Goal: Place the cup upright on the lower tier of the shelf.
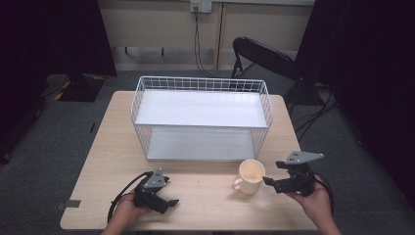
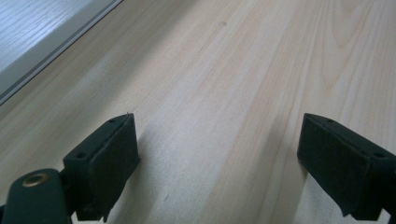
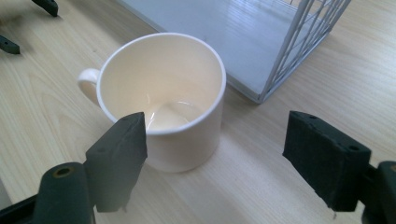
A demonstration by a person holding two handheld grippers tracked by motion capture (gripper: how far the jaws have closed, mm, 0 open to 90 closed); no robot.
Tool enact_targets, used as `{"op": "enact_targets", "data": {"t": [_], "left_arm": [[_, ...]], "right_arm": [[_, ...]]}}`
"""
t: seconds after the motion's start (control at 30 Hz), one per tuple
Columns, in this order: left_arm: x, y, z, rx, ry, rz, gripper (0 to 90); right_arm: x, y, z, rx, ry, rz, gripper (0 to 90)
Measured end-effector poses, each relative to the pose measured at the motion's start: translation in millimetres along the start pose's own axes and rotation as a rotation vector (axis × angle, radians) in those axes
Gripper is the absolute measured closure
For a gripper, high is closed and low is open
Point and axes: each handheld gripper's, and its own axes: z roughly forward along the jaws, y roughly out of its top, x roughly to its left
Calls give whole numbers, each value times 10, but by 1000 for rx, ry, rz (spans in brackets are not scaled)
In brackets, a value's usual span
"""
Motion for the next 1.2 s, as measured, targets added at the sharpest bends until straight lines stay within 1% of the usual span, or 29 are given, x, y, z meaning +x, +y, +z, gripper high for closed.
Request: {"op": "enact_targets", "data": {"t": [0.13,0.23,0.4,0.47,0.57,0.7,0.83,0.87,1.0,1.03,1.2], "left_arm": [[0,0,0,0,0,0,118],[-1,0,0,0,1,-1,118],[-2,1,1,0,1,-1,118],[-2,1,0,0,1,-1,117],[-2,1,1,0,2,-1,117],[-3,1,1,1,3,-2,117],[-4,1,1,1,3,-2,117],[-5,2,1,1,4,-3,117],[-7,3,1,2,6,-4,116],[-7,3,1,2,6,-5,116],[-7,3,2,2,7,-4,116]], "right_arm": [[16,62,17,-4,10,1,208],[24,107,35,-7,15,11,210],[25,152,85,-6,9,5,220],[17,157,113,-6,6,15,229],[-7,156,149,-12,-5,31,251],[-45,144,185,-7,-7,48,289],[-69,143,207,-11,3,69,335],[-70,145,218,-11,12,77,346],[-65,158,255,-2,16,77,373],[-59,162,268,4,8,75,381],[-29,162,345,23,5,65,446]]}}
